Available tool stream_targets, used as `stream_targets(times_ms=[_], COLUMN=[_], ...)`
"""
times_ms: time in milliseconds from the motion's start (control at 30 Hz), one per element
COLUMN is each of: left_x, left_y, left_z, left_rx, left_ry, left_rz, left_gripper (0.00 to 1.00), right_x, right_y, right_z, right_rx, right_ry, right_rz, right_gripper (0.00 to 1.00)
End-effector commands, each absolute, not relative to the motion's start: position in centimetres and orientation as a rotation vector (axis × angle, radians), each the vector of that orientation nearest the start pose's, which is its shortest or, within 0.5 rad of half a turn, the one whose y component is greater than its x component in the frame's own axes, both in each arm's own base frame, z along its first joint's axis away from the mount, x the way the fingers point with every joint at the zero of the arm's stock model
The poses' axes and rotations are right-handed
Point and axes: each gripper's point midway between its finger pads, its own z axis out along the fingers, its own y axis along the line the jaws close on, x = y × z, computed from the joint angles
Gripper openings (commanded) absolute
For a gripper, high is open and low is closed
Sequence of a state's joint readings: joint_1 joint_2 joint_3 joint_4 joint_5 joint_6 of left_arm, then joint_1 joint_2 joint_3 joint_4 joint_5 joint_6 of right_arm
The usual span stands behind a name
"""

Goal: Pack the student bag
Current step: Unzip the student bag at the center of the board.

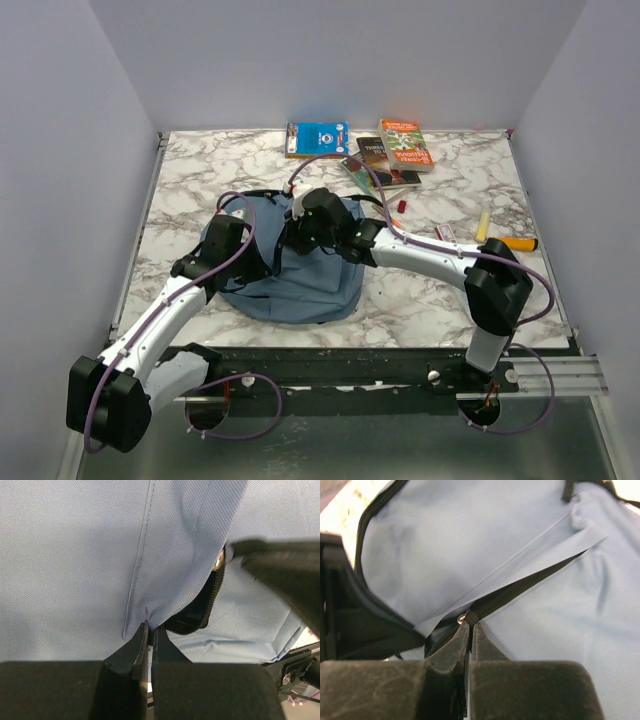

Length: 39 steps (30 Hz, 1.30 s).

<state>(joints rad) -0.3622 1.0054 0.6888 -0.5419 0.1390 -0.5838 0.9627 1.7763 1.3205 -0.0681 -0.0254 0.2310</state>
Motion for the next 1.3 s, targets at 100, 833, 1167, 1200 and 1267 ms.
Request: stream_targets(times_ms=[100,833,1167,1200,1267], left_x=[21.5,21.5,22.7,23.1,23.6], left_y=[-12.3,-13.9,-14.2,-14.2,-14.2], left_z=[9.3,13.0,18.0,18.0,17.6], left_rx=[-0.253,-0.159,-0.104,-0.106,-0.104], left_ry=[2.563,2.460,2.350,2.353,2.376], left_rz=[-0.488,-0.640,-0.676,-0.666,-0.646], left_gripper=[0.00,0.32,0.66,0.68,0.68], right_x=[36.1,41.9,39.2,38.5,36.9], right_y=[42.0,38.9,32.8,33.1,34.9], right_z=[19.0,18.2,20.5,20.1,19.7], right_rx=[-0.605,-0.523,-0.333,-0.295,-0.204], right_ry=[1.986,2.097,2.111,2.142,2.190], right_rz=[0.633,0.553,0.457,0.506,0.664], right_gripper=[0.00,0.36,0.61,0.62,0.62])
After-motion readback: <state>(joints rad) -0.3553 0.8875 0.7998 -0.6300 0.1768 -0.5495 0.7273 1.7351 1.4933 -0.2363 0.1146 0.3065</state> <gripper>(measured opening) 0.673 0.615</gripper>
